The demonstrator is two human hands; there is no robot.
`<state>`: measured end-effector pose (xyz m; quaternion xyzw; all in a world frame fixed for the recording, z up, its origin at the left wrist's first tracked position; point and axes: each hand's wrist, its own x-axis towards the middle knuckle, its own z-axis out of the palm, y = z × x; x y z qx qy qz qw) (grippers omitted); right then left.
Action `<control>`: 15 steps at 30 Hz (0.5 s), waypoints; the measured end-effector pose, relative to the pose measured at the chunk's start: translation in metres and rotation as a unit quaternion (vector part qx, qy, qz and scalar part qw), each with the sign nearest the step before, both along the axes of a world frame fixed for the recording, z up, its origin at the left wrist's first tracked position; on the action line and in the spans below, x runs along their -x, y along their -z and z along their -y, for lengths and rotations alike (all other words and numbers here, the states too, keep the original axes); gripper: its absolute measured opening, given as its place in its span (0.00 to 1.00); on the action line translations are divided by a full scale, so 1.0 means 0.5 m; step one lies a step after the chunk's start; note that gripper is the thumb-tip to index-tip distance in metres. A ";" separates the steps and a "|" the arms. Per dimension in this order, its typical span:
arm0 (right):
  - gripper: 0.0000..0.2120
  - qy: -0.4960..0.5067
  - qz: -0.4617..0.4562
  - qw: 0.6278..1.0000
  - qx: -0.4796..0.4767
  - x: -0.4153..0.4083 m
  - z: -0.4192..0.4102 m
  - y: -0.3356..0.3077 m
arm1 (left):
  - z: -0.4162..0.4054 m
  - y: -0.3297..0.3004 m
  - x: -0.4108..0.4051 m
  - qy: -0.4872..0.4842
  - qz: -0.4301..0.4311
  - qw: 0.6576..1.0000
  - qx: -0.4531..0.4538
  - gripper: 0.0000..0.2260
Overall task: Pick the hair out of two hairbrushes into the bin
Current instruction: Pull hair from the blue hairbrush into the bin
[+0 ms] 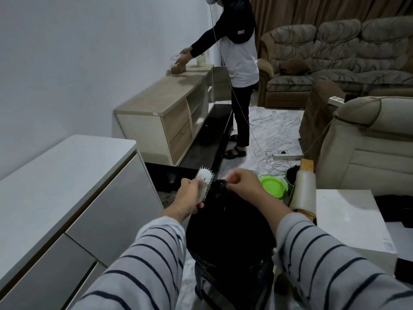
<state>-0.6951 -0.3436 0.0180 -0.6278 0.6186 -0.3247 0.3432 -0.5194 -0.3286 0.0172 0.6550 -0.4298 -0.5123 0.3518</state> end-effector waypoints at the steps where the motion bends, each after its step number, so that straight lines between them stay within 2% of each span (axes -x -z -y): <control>1: 0.12 -0.009 0.019 1.000 0.009 -0.009 0.001 -0.009 | 0.004 0.002 0.005 0.003 -0.008 1.000 -0.005 0.14; 3: 0.11 -0.029 0.057 0.998 -0.002 -0.029 0.000 -0.021 | 0.010 0.004 0.013 0.003 -0.015 1.000 -0.012 0.20; 5: 0.08 -0.044 0.104 0.994 -0.014 -0.047 -0.002 -0.025 | 0.013 0.003 0.021 0.002 -0.018 1.000 -0.012 0.23; 6: 0.07 -0.052 0.096 0.994 -0.005 -0.052 -0.003 -0.023 | 0.012 0.000 0.025 0.001 -0.023 1.000 -0.012 0.24; 10: 0.09 -0.059 -0.030 0.991 0.119 -0.059 -0.004 -0.014 | 0.010 0.001 0.029 -0.009 -0.051 0.999 -0.010 0.24; 13: 0.05 -0.058 -0.119 0.973 0.189 -0.061 -0.011 -0.006 | 0.004 0.004 0.036 0.004 -0.039 0.999 0.014 0.16; 15: 0.05 -0.059 -0.146 0.969 0.191 -0.065 -0.015 -0.001 | 0.005 0.015 0.035 0.015 -0.021 0.999 0.030 0.13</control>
